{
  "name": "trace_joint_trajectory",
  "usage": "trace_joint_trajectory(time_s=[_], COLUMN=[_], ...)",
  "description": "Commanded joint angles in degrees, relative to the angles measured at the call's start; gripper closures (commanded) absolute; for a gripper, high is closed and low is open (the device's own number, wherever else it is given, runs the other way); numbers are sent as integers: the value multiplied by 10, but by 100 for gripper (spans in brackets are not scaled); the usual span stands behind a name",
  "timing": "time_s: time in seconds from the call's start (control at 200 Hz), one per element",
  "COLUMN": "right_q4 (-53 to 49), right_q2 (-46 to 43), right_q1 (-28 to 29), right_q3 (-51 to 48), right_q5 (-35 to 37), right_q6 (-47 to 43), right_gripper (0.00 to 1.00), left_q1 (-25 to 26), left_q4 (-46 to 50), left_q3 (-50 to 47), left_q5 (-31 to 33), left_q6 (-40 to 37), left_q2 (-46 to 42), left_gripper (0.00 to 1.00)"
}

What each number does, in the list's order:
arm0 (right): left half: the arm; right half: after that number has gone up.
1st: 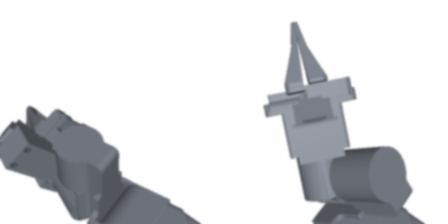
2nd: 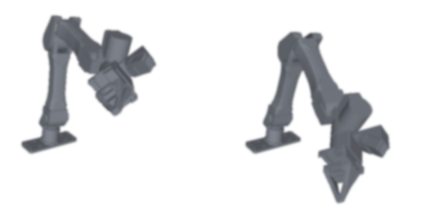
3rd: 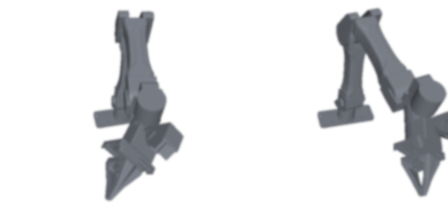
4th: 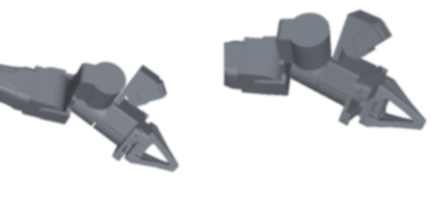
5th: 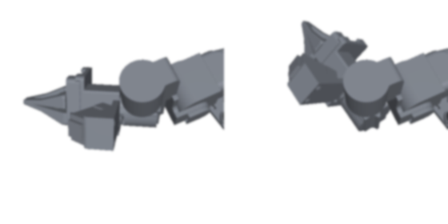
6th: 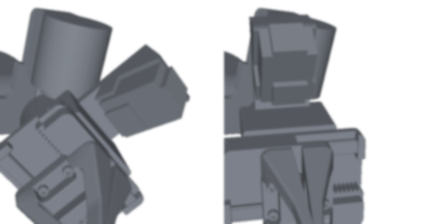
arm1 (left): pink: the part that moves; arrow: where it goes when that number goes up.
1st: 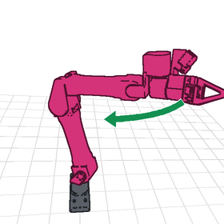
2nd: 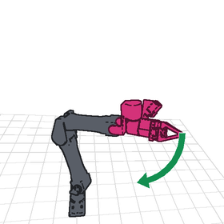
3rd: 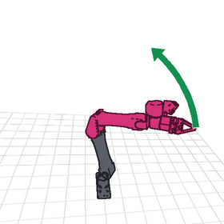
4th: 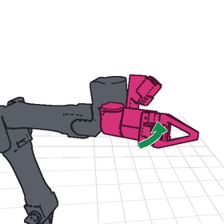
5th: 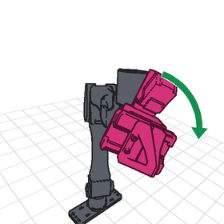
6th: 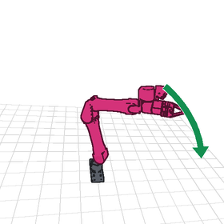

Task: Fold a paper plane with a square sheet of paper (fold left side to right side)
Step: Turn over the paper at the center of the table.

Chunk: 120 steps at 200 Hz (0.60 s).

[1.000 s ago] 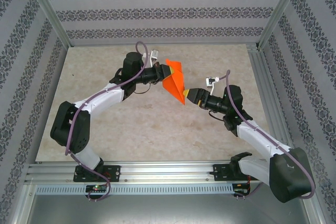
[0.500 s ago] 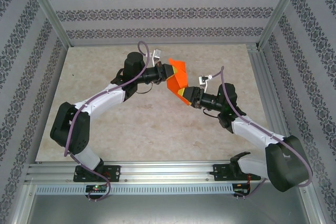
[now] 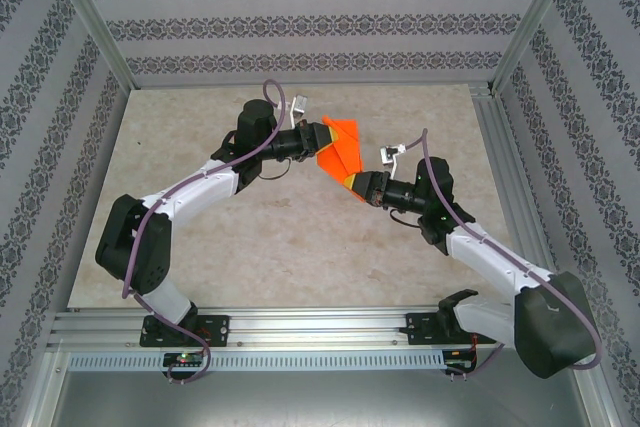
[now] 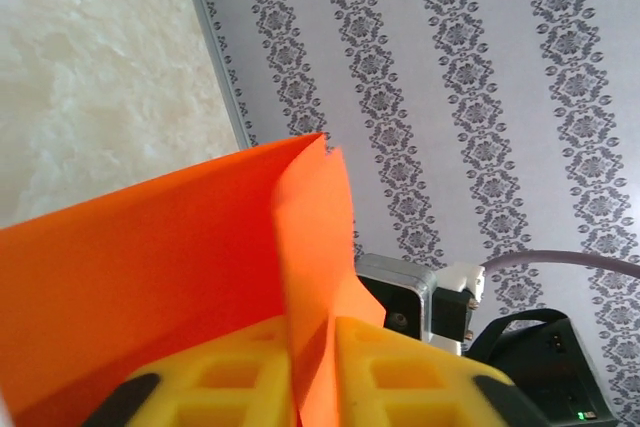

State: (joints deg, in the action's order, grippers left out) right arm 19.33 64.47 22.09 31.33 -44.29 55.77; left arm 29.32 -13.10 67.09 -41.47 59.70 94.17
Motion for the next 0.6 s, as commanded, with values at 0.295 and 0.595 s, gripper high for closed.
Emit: trace_joint_trajectory(time_s=[0.295, 0.595], right_q4=[-482, -803], right_q2=[-6, 216], right_q1=[84, 303], right_q3=[163, 364], right_q5=[308, 861], right_q6=[-306, -318], right_gripper=[94, 92], left_q1=[-62, -90], left_q4=[262, 423], left_q3=[-12, -72], left_q5=[152, 465], left_q6=[-163, -178], left_q2=[-140, -319], left_gripper=[34, 22])
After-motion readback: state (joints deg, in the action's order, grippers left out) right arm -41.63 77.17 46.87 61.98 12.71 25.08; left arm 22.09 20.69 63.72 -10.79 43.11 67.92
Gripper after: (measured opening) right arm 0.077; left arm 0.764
